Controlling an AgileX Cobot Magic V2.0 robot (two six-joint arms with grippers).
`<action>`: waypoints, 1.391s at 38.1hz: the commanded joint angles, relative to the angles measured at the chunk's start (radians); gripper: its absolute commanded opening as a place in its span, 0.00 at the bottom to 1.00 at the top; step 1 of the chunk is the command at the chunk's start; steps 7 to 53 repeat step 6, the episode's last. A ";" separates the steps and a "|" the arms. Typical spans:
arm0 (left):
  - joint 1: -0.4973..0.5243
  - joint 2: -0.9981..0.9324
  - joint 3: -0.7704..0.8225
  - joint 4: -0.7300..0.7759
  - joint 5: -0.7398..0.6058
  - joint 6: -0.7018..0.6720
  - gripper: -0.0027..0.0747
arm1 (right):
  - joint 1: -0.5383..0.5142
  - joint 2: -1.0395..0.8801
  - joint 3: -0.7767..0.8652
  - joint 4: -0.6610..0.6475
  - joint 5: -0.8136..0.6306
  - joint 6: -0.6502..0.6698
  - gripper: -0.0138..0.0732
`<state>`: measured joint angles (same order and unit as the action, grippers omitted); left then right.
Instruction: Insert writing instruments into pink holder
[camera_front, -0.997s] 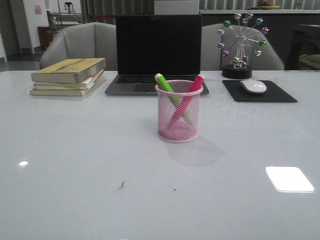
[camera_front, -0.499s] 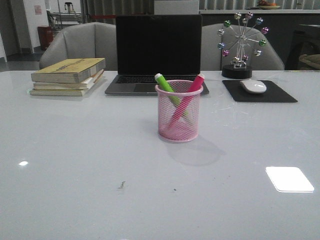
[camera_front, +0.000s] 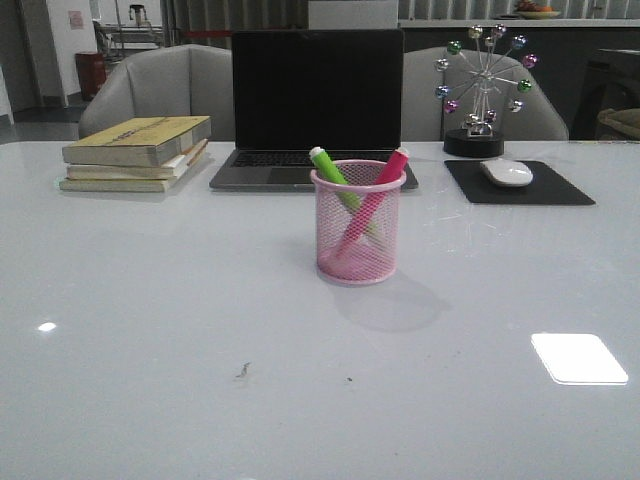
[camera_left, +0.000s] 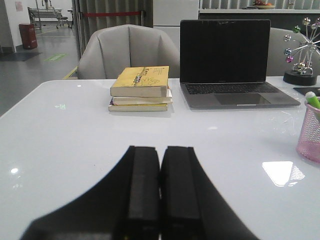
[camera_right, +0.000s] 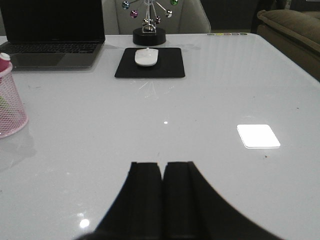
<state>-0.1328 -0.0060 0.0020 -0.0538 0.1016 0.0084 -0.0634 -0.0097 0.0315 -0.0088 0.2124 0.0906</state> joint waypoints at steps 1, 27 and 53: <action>0.003 -0.020 0.018 0.000 -0.076 -0.008 0.16 | 0.001 -0.019 -0.007 -0.001 -0.092 -0.005 0.22; 0.003 -0.020 0.018 0.000 -0.076 -0.008 0.16 | 0.001 -0.019 -0.007 -0.001 -0.092 -0.005 0.22; 0.003 -0.020 0.018 0.000 -0.076 -0.008 0.16 | 0.001 -0.019 -0.007 -0.001 -0.092 -0.005 0.22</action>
